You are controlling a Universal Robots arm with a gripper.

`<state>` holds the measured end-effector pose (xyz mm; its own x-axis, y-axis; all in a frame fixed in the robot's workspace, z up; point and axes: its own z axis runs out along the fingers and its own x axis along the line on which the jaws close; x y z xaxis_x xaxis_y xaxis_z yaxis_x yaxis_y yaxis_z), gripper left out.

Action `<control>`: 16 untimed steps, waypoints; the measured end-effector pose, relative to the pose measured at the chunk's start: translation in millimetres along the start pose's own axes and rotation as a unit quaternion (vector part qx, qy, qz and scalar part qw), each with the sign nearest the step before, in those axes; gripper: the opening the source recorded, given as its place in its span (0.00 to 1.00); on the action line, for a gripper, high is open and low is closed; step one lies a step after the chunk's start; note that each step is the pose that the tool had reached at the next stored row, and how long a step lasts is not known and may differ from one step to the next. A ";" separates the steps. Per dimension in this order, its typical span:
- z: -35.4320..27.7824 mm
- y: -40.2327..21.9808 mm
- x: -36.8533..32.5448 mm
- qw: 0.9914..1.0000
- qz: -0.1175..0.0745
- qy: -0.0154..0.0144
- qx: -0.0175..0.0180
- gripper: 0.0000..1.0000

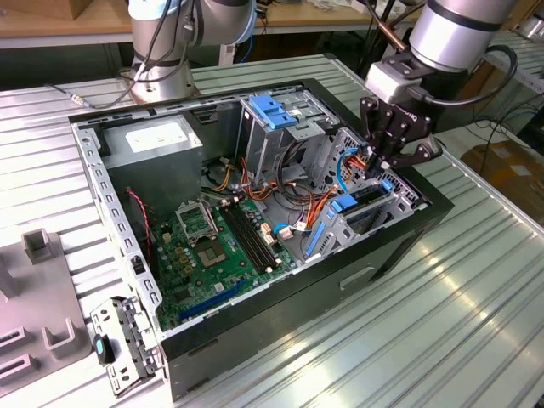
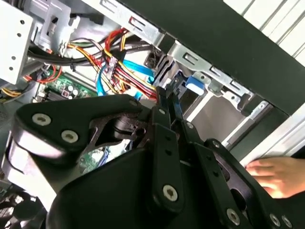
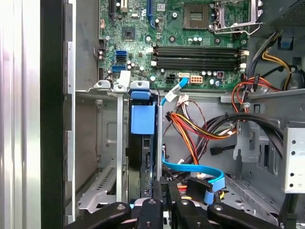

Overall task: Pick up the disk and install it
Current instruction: 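Insert the first disk wire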

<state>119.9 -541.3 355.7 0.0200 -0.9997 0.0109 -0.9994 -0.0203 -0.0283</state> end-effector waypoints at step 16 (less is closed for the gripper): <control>8.4 4.6 10.9 1.000 0.007 0.000 0.000 0.16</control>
<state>115.8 -552.4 347.4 0.0056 -0.9999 0.0107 -0.9996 -0.0059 -0.0284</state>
